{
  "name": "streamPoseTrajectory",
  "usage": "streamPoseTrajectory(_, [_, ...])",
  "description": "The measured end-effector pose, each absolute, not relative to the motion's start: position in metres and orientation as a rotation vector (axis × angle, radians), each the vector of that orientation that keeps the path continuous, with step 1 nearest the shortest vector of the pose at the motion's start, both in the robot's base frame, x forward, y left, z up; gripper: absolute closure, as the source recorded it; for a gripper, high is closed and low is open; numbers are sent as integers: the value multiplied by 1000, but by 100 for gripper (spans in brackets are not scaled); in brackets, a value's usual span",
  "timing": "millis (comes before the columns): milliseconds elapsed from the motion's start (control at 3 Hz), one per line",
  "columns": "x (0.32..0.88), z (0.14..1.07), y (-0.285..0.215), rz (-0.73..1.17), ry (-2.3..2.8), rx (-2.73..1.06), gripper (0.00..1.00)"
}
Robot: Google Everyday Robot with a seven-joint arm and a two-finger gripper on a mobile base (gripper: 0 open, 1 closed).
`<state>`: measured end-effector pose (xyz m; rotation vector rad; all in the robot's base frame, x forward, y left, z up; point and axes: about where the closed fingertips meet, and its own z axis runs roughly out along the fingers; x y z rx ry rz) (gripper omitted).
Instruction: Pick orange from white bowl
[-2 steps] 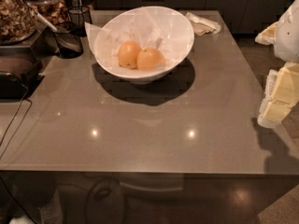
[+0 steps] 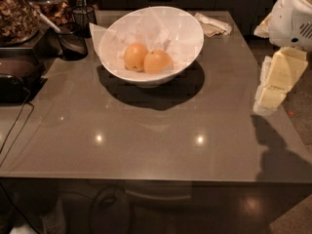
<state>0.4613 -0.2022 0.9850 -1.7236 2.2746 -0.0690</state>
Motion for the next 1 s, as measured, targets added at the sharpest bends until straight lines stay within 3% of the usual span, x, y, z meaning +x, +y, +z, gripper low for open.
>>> streamPoseTrajectory(1000, [508, 990, -168, -27, 2255, -1724, 0])
